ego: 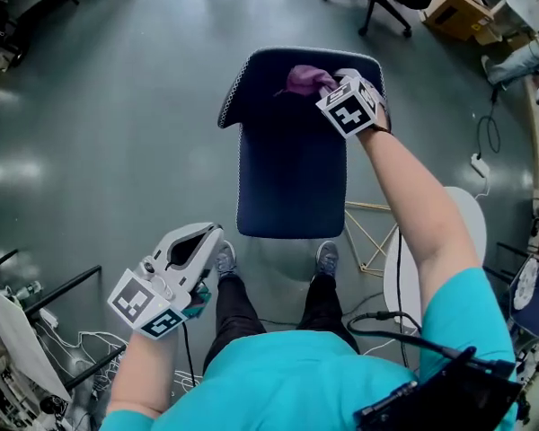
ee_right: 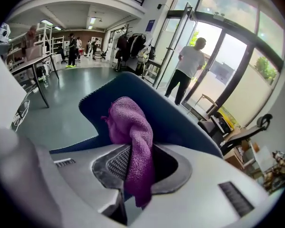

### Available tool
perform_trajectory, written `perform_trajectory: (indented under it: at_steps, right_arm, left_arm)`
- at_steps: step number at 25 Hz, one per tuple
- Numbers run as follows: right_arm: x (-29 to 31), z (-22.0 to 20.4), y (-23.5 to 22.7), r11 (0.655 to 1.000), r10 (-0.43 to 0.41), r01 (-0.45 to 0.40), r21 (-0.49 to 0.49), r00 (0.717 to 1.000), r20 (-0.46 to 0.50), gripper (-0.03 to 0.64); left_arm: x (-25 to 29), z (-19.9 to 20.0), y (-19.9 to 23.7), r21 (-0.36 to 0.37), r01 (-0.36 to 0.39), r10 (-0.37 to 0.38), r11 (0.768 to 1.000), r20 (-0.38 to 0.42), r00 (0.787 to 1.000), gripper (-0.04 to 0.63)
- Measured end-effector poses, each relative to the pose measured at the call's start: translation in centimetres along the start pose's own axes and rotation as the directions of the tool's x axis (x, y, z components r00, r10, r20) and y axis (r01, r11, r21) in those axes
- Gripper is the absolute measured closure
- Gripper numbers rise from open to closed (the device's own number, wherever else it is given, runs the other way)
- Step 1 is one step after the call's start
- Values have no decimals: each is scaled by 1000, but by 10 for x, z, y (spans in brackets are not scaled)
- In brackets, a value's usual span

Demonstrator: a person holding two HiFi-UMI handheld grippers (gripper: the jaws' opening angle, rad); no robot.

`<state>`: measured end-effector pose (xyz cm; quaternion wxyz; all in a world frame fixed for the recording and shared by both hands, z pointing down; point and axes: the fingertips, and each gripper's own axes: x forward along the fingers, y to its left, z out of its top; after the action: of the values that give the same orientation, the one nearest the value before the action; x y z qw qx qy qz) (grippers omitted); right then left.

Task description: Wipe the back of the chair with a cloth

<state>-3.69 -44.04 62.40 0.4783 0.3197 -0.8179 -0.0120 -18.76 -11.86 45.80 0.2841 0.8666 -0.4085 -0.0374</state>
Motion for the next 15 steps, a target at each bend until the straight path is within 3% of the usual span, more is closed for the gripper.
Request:
perform_trajectory:
  at_steps: [7, 15]
  right_arm:
    - [-36, -94, -81, 985, -100, 107, 133, 993, -62, 529]
    - [-76, -171, -141, 962, -167, 182, 204, 982, -87, 529]
  left_arm:
    - [61, -3, -33, 20, 85, -84, 996, -49, 995, 592]
    - [116, -15, -74, 27, 153, -151, 988, -75, 986, 592]
